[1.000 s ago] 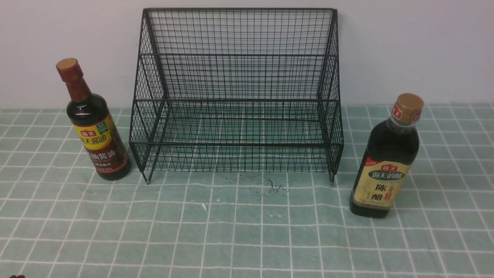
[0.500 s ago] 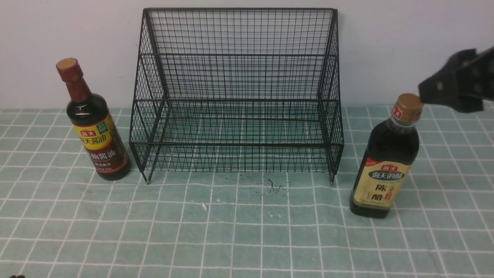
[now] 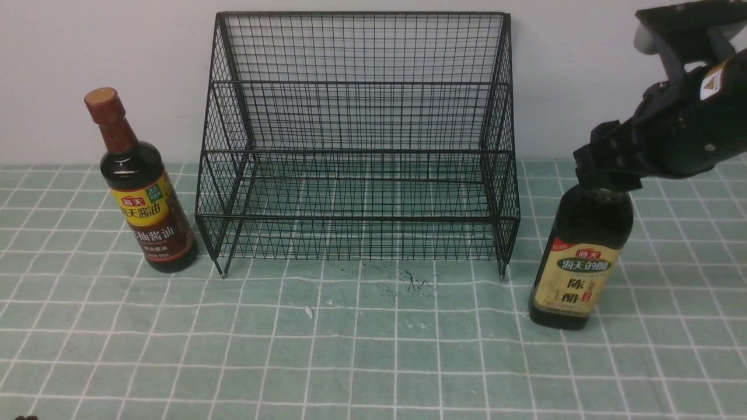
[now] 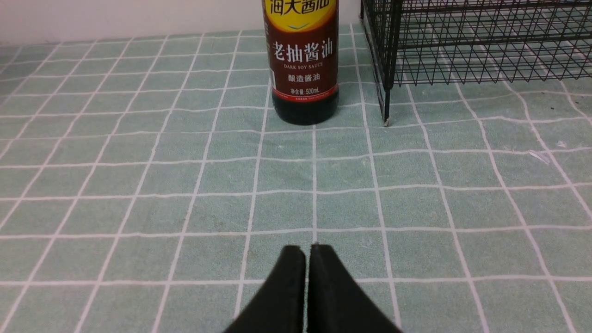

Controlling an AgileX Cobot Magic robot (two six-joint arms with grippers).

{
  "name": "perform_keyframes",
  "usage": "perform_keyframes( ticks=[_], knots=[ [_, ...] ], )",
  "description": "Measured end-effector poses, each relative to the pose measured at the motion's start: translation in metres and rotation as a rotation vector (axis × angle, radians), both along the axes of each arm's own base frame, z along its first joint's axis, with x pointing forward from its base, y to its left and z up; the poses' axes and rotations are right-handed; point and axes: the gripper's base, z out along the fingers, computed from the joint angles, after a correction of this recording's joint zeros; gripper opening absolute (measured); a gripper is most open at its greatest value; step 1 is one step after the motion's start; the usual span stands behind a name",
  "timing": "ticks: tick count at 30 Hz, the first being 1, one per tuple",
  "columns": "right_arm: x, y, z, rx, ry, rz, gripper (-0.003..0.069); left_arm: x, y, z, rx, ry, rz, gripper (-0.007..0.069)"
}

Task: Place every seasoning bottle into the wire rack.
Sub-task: Use the right arm to grab the condiment bottle closest to it, then use the right arm to put the condiment bottle back on the shelf

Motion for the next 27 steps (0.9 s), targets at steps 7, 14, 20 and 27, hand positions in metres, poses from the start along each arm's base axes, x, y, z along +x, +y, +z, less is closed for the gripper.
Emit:
perform_keyframes(
  ticks=[7,14,20,27],
  knots=[
    [-0.001,0.0,0.003,-0.018,0.003,0.02,0.0338,0.0,0.0,0.0,0.0,0.0,0.0,-0.0006],
    [-0.021,-0.004,0.061,-0.011,-0.02,0.071,0.0338,0.0,0.0,0.0,0.0,0.0,0.0,-0.0006],
    [-0.039,0.003,0.121,0.097,-0.163,0.195,0.0338,0.0,0.0,0.0,0.0,0.0,0.0,-0.0006],
    [-0.018,0.019,0.141,0.209,-0.265,0.244,0.0338,0.0,0.0,0.0,0.0,0.0,0.0,-0.0006]
  ],
)
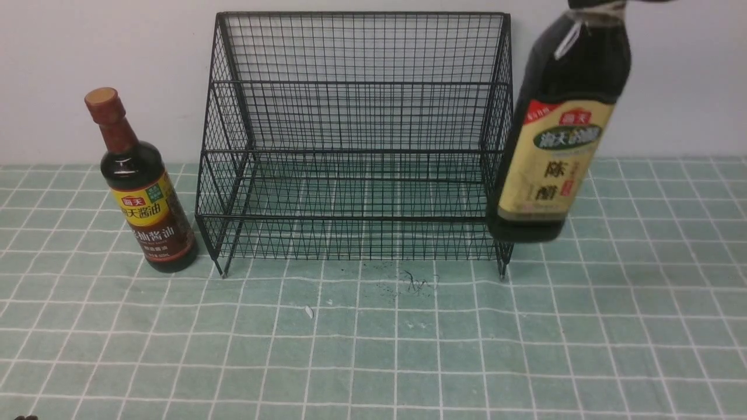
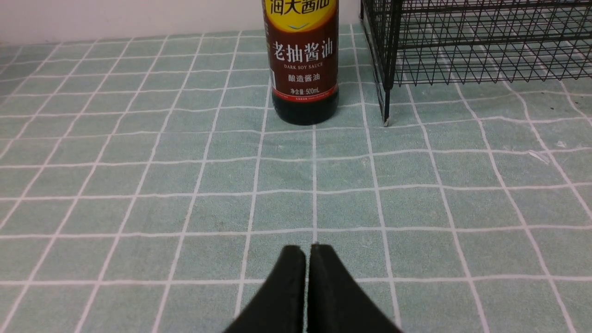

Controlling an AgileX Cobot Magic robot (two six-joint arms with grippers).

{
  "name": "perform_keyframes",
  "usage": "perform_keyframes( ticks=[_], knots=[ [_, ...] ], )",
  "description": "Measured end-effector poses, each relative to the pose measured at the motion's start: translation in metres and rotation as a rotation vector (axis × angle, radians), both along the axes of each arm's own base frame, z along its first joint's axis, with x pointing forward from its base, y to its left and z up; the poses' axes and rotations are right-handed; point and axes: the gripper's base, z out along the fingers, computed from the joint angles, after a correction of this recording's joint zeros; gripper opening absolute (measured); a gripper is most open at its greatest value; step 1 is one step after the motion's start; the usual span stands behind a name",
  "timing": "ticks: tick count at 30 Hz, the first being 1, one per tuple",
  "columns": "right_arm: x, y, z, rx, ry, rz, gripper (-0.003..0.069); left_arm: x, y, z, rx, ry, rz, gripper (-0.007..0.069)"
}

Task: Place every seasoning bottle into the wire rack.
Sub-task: Use the right arm to put the condiment bottle back on the shelf

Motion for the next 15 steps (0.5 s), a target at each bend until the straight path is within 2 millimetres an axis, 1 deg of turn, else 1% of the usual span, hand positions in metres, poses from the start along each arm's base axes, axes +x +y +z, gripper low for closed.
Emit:
perform_keyframes(
  ticks=[1,2,3,5,7,9,12,14,15],
  knots=[
    [0.007,0.002,0.0,0.003,-0.011,-0.004,0.0338,0.0,0.0,0.0,0.0,0.0,0.0,-0.0006],
    [0.011,0.003,-0.002,0.003,-0.01,-0.005,0.0338,0.0,0.0,0.0,0.0,0.0,0.0,-0.0006],
    [0.024,0.006,-0.005,0.005,-0.018,-0.011,0.0338,0.0,0.0,0.0,0.0,0.0,0.0,-0.0006],
    [0.04,0.011,-0.012,0.004,-0.018,-0.016,0.0338,0.0,0.0,0.0,0.0,0.0,0.0,-0.0006],
    [0.05,0.014,-0.017,0.008,-0.016,-0.018,0.0338,0.0,0.0,0.0,0.0,0.0,0.0,-0.0006],
    [0.064,0.019,-0.027,0.01,0.001,-0.019,0.0338,0.0,0.0,0.0,0.0,0.0,0.0,-0.0006],
    [0.08,0.024,-0.044,0.007,0.041,-0.018,0.0338,0.0,0.0,0.0,0.0,0.0,0.0,-0.0006],
    [0.085,0.026,-0.051,0.004,0.058,-0.018,0.0338,0.0,0.0,0.0,0.0,0.0,0.0,-0.0006],
    [0.09,0.028,-0.059,-0.004,0.079,-0.015,0.0338,0.0,0.0,0.0,0.0,0.0,0.0,-0.0006]
  ],
)
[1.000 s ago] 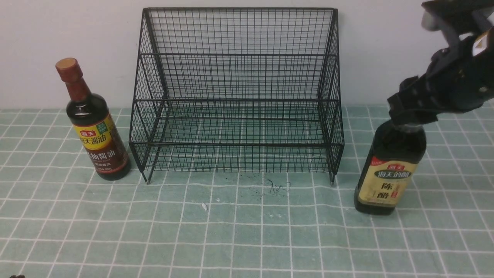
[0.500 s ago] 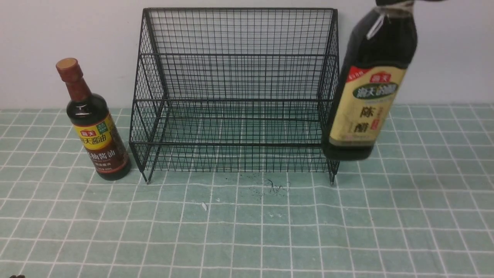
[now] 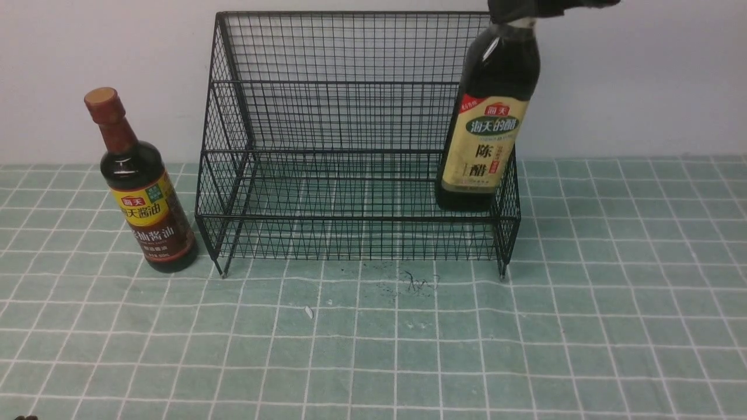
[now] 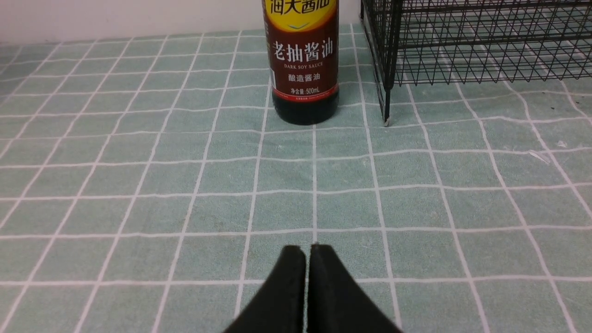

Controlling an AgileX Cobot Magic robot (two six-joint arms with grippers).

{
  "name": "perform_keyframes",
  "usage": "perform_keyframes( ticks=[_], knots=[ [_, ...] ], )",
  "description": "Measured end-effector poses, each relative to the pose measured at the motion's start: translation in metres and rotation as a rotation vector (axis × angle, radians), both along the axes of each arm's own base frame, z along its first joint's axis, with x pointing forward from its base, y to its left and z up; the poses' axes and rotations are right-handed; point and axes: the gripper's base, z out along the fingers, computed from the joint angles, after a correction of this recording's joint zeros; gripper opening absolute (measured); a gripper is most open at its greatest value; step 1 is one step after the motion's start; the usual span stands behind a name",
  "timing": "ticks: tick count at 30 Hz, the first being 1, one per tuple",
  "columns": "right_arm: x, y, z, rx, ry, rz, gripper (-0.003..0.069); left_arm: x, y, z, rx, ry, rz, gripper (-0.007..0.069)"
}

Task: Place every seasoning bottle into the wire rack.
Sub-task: Use the right arm to put the condiment bottle back on the shelf, then use the left arm to grab the condiment bottle closest to it

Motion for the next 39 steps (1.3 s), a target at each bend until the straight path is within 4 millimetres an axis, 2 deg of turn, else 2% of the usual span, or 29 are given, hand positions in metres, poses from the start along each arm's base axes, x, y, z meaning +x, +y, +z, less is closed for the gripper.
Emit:
perform_keyframes(
  ticks=[5,11,18,21,24,28,29,31,32,34,35,36,39],
  knots=[
    [0.009,0.004,-0.024,-0.052,0.096,0.037,0.0338,0.0,0.0,0.0,0.0,0.0,0.0,-0.0006],
    [0.014,0.006,-0.039,-0.071,0.162,0.052,0.0338,0.0,0.0,0.0,0.0,0.0,0.0,-0.0006],
    [0.013,0.006,-0.039,-0.072,0.167,0.056,0.0352,0.0,0.0,0.0,0.0,0.0,0.0,-0.0006],
    [0.008,0.006,-0.026,-0.032,0.129,0.053,0.0404,0.0,0.0,0.0,0.0,0.0,0.0,-0.0006],
    [-0.002,0.003,-0.008,-0.013,0.081,0.045,0.042,0.0,0.0,0.0,0.0,0.0,0.0,-0.0006],
    [-0.03,-0.01,0.03,-0.014,-0.02,0.011,0.0392,0.0,0.0,0.0,0.0,0.0,0.0,-0.0006],
    [-0.034,-0.012,0.034,-0.015,-0.028,0.005,0.0384,0.0,0.0,0.0,0.0,0.0,0.0,-0.0006],
    [-0.068,-0.028,0.064,-0.029,-0.068,-0.05,0.0297,0.0,0.0,0.0,0.0,0.0,0.0,-0.0006],
    [-0.071,-0.029,0.066,-0.026,-0.067,-0.059,0.029,0.0,0.0,0.0,0.0,0.0,0.0,-0.0006],
    [-0.114,-0.048,0.095,-0.024,-0.117,-0.134,0.0184,0.0,0.0,0.0,0.0,0.0,0.0,-0.0006],
    [-0.117,-0.051,0.098,-0.027,-0.126,-0.144,0.0176,0.0,0.0,0.0,0.0,0.0,0.0,-0.0006],
    [-0.146,-0.064,0.116,-0.016,-0.185,-0.195,0.0113,0.0,0.0,0.0,0.0,0.0,0.0,-0.0006],
    [-0.201,-0.087,0.144,0.019,-0.307,-0.265,0.0022,0.0,0.0,0.0,0.0,0.0,0.0,-0.0006]
  ],
)
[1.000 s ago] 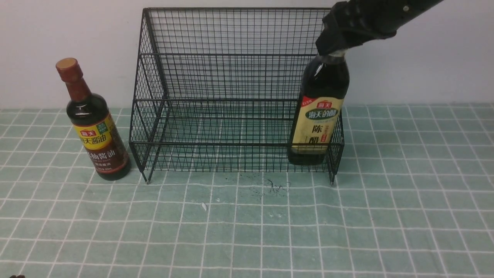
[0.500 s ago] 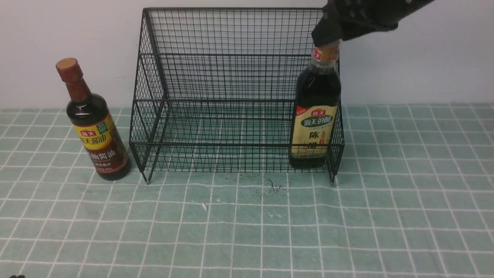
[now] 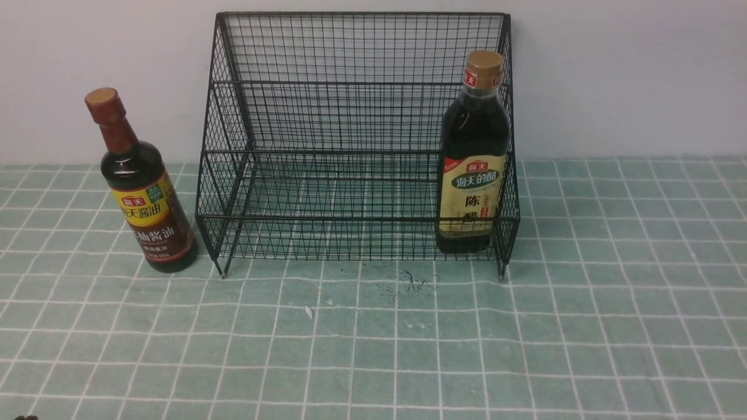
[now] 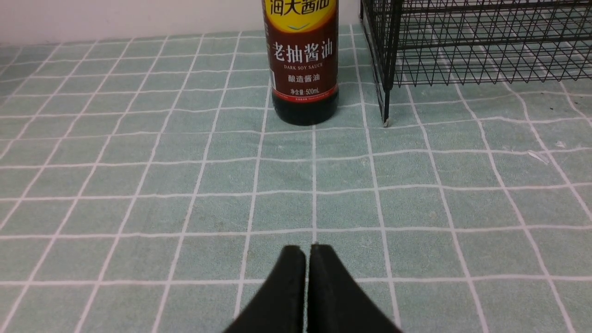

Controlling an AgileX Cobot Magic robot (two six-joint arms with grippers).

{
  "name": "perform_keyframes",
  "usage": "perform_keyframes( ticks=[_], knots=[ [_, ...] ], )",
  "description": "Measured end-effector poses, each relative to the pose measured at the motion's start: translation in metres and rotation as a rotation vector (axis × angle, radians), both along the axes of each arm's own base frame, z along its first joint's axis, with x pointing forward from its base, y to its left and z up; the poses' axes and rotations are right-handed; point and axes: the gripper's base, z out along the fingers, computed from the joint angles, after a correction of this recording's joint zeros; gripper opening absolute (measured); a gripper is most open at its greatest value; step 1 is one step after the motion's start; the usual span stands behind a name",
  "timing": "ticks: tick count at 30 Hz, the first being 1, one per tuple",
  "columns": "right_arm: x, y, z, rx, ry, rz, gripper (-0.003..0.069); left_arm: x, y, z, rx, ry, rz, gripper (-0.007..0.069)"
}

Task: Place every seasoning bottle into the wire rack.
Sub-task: Use the left arm to grab the condiment bottle closest to it

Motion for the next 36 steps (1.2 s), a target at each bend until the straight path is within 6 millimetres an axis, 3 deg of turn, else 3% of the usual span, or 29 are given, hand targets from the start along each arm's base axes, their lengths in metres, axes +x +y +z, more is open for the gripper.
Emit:
perform_keyframes(
  ticks=[3,6,9,12,13,15,16,17,20,23,30,33,36],
  knots=[
    [-0.063,-0.021,0.011,0.053,-0.103,-0.028,-0.0007,0.0,0.0,0.0,0.0,0.0,0.0,-0.0006],
    [-0.109,-0.035,-0.004,0.087,-0.131,-0.03,-0.0013,0.0,0.0,0.0,0.0,0.0,0.0,-0.0006],
    [-0.152,-0.048,-0.033,0.134,-0.205,-0.029,-0.0013,0.0,0.0,0.0,0.0,0.0,0.0,-0.0006],
    [-0.172,-0.054,-0.073,0.179,-0.307,-0.025,-0.0013,0.0,0.0,0.0,0.0,0.0,0.0,-0.0006],
    [-0.17,-0.053,-0.08,0.177,-0.298,-0.026,-0.0013,0.0,0.0,0.0,0.0,0.0,0.0,-0.0006],
    [-0.177,-0.055,-0.114,0.214,-0.396,-0.021,-0.0014,0.0,0.0,0.0,0.0,0.0,0.0,-0.0006],
    [-0.174,-0.055,-0.117,0.21,-0.382,-0.022,-0.0014,0.0,0.0,0.0,0.0,0.0,0.0,-0.0006],
    [-0.172,-0.053,-0.138,0.235,-0.426,-0.017,-0.0014,0.0,0.0,0.0,0.0,0.0,0.0,-0.0006],
    [-0.16,-0.049,-0.17,0.255,-0.416,-0.009,-0.0014,0.0,0.0,0.0,0.0,0.0,0.0,-0.0006],
    [-0.151,-0.046,-0.189,0.248,-0.412,-0.012,-0.0014,0.0,0.0,0.0,0.0,0.0,0.0,-0.0006],
    [-0.119,-0.041,-0.258,0.075,-0.323,-0.035,-0.0015,0.0,0.0,0.0,0.0,0.0,0.0,-0.0006],
    [-0.115,-0.04,-0.278,0.045,-0.28,-0.041,-0.0015,0.0,0.0,0.0,0.0,0.0,0.0,-0.0006],
    [-0.115,-0.045,-0.313,0.017,-0.227,-0.127,-0.0015,0.0,0.0,0.0,0.0,0.0,0.0,-0.0006]
  ],
)
